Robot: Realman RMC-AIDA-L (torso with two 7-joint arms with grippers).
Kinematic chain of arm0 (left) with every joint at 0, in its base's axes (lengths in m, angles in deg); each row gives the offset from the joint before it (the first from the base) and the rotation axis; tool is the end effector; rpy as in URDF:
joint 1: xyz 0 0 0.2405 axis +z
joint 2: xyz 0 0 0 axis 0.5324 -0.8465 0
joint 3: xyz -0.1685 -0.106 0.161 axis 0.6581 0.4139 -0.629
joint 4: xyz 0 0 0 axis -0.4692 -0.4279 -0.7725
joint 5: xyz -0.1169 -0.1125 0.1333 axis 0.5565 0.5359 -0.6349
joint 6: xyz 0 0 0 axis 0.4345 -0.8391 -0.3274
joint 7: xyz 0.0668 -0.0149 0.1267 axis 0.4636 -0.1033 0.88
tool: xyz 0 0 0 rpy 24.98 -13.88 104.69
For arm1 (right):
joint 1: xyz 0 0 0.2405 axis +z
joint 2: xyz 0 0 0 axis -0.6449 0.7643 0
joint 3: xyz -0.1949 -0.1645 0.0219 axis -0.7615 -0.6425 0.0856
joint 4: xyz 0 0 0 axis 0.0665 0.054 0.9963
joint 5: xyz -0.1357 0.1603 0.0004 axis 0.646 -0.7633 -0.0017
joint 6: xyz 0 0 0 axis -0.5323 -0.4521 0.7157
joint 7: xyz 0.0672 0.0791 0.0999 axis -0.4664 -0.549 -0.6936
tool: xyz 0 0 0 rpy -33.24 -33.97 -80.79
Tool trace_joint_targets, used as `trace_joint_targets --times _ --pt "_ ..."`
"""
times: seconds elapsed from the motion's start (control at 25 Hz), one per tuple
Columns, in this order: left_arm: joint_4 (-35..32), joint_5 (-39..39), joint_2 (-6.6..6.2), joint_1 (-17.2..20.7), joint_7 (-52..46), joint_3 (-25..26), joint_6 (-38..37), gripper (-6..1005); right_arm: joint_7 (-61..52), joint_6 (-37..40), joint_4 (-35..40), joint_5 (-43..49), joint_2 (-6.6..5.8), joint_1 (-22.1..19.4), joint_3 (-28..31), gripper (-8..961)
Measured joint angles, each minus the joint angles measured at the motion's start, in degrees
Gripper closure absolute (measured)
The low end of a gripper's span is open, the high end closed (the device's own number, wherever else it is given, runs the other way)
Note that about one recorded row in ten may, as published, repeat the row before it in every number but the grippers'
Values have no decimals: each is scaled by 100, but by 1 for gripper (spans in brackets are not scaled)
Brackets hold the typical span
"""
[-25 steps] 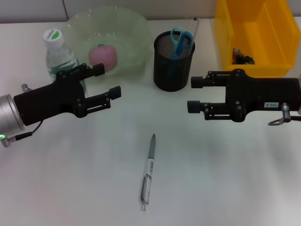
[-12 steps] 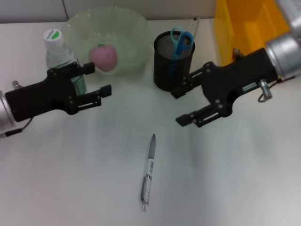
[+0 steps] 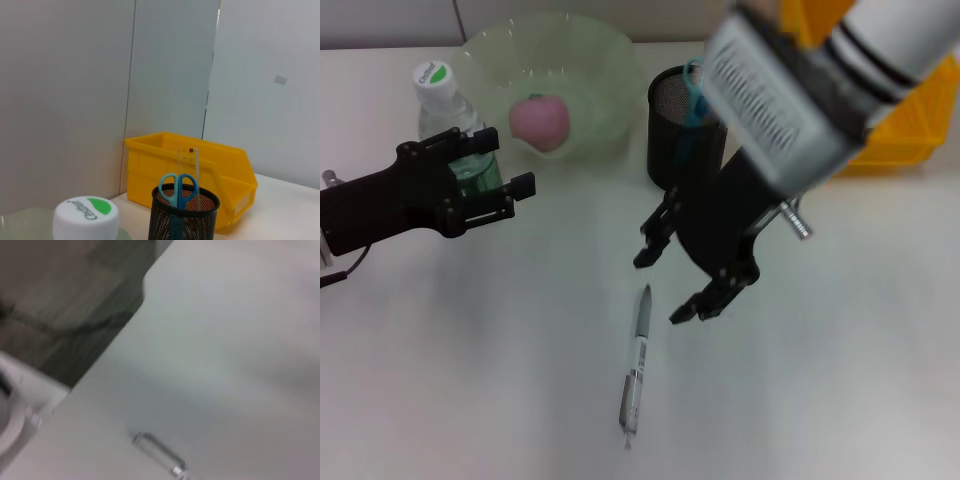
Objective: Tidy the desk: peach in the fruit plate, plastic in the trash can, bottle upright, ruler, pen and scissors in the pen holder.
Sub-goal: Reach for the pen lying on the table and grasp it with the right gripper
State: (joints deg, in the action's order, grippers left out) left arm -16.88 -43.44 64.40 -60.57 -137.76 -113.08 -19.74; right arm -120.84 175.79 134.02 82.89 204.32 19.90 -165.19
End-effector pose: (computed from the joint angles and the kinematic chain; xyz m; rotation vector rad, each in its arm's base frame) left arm -0.2952 0.3222 0.0185 -2.5057 -0.4763 -0.8212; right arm 0.0996 0.3673 -0.0626 2.8000 0.6940 0.2916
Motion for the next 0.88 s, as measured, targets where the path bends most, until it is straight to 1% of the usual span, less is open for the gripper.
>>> trace_joint_targets --times 0.04,0.08,0.12,0.28,0.32,0.4,0.44,0.48,0.52,0.64,0.68,0.72,0.88 --pt "6 0 1 7 0 0 1 202 22 -71 21 47 26 59 -271 288" --pt "20 2 2 36 0 0 2 202 53 -185 34 47 46 146 -695 288" --pt "20 2 2 36 0 0 2 202 53 -185 34 47 46 146 -695 288" --pt "9 20 10 104 0 0 1 202 256 -272 191 -111 59 248 -1317 287" --pt "8 23 11 111 0 1 -3 202 256 -272 191 -111 59 248 -1317 287" --pt "6 25 12 125 0 1 -12 202 326 -302 288 -176 60 261 -1500 287" --pt "6 25 12 125 0 1 -12 202 354 -329 338 -208 61 259 -1602 287" --pt "6 26 5 132 0 1 -2 202 391 -409 427 -251 62 250 -1851 287" --pt "6 26 5 132 0 1 -2 202 391 -409 427 -251 62 250 -1851 287" --pt "4 31 -14 134 -2 1 10 202 439 -525 527 -323 63 233 -2245 288" --pt "-1 36 -24 132 -25 6 12 202 477 -622 604 -392 64 219 -2541 288" --pt "-1 36 -24 132 -25 6 12 202 477 -622 604 -392 64 219 -2541 288" --pt "-5 39 -29 112 -49 11 21 202 625 -848 711 -547 65 190 -3018 288"
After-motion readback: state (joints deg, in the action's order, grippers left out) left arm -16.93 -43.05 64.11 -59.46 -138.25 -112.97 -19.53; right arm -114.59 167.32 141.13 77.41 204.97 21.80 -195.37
